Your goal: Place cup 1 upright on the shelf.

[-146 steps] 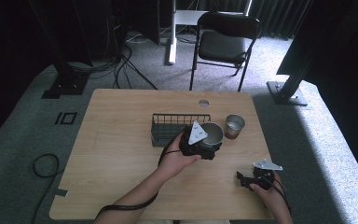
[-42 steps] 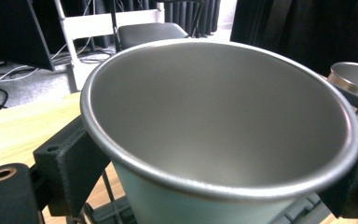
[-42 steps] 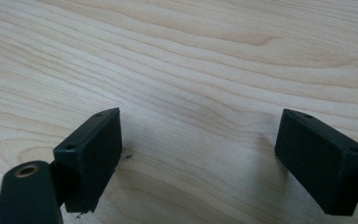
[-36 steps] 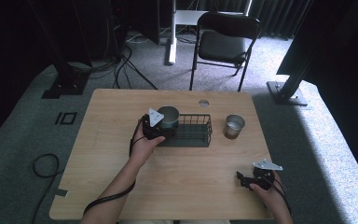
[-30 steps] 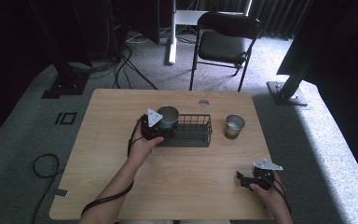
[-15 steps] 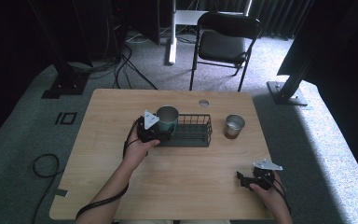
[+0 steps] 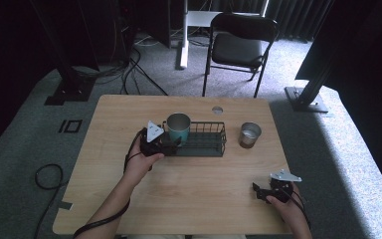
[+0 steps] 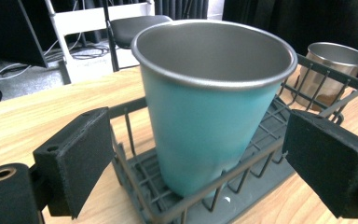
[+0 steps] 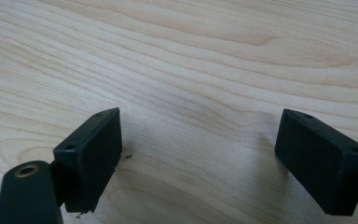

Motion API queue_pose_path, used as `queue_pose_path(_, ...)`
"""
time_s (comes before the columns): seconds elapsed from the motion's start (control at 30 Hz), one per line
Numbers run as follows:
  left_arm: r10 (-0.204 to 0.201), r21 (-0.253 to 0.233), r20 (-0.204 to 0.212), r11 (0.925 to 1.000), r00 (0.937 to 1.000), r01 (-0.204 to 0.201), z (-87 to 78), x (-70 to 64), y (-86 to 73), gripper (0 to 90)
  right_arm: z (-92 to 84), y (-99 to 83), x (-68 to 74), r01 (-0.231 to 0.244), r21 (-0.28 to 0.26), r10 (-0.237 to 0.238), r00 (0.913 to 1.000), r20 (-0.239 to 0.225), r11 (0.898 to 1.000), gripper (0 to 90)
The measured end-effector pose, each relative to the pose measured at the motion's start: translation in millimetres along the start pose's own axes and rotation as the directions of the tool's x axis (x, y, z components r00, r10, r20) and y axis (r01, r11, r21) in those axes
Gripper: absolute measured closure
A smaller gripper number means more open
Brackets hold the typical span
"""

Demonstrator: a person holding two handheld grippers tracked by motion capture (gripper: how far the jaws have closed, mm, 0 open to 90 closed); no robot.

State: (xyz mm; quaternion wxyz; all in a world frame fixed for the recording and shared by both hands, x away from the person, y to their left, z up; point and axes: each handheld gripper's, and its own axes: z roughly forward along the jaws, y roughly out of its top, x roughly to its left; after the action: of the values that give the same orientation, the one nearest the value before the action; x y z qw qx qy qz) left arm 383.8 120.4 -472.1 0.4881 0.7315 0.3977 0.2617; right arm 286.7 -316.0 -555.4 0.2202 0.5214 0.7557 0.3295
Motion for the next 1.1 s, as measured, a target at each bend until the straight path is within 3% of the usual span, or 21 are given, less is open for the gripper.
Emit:
queue_pose_path(0.27,-0.022,-0.005,-0.004,0.9998,0.9998,0.022,-13.1,6.5,-8.5,9.4,0.0,0.0,0.0,0.001,0.000,-0.001,1.0000,0.000,1.000,14.3)
queue_pose_path(1.1,-0.025,0.023,-0.036,0.9994,0.9991,0.026,-44.6,25.0,-37.1,9.5,0.0,0.0,0.0,0.001,0.000,-0.001,1.0000,0.000,1.000,14.2)
